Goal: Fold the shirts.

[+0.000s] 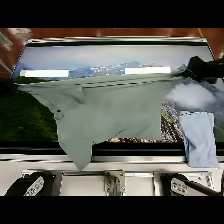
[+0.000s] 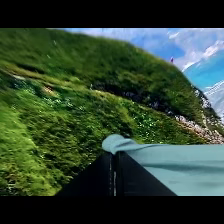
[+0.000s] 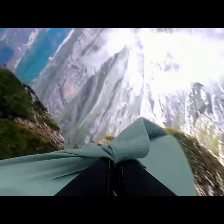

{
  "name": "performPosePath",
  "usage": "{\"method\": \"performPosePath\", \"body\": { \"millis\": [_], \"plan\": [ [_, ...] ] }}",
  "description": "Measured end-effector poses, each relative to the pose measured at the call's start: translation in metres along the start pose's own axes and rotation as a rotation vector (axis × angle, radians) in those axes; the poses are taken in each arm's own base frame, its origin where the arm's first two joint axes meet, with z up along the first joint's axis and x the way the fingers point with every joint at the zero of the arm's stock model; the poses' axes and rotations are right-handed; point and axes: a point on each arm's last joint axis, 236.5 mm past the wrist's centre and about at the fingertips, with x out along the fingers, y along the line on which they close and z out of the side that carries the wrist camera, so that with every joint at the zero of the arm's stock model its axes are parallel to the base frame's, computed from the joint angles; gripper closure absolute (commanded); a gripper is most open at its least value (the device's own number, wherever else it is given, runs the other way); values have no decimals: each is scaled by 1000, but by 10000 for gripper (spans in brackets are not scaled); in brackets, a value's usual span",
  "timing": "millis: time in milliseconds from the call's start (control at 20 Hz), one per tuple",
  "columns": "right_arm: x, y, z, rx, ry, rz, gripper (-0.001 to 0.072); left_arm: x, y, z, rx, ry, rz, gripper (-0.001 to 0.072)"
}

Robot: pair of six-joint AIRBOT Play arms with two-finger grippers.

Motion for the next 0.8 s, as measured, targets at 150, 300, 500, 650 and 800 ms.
{"method": "performPosePath", "body": {
  "millis": [150, 300, 500, 650, 800],
  "plan": [
    [68, -4, 22, 102, -19, 88, 650, 70, 1, -21, -61, 119, -28, 671],
    [124, -8, 19, 112, 1, 76, 650, 129, -7, -53, -135, 253, -75, 672],
    [176, -18, -7, 84, 81, -8, 325, 174, -23, -89, -228, 383, -136, 365],
    [175, -14, -5, 81, 74, -8, 56, 176, -18, -92, -267, 434, -148, 67],
    [136, -34, -5, 42, 99, -69, 203, 153, 20, -101, -259, 543, -91, 68]
  ]
}}
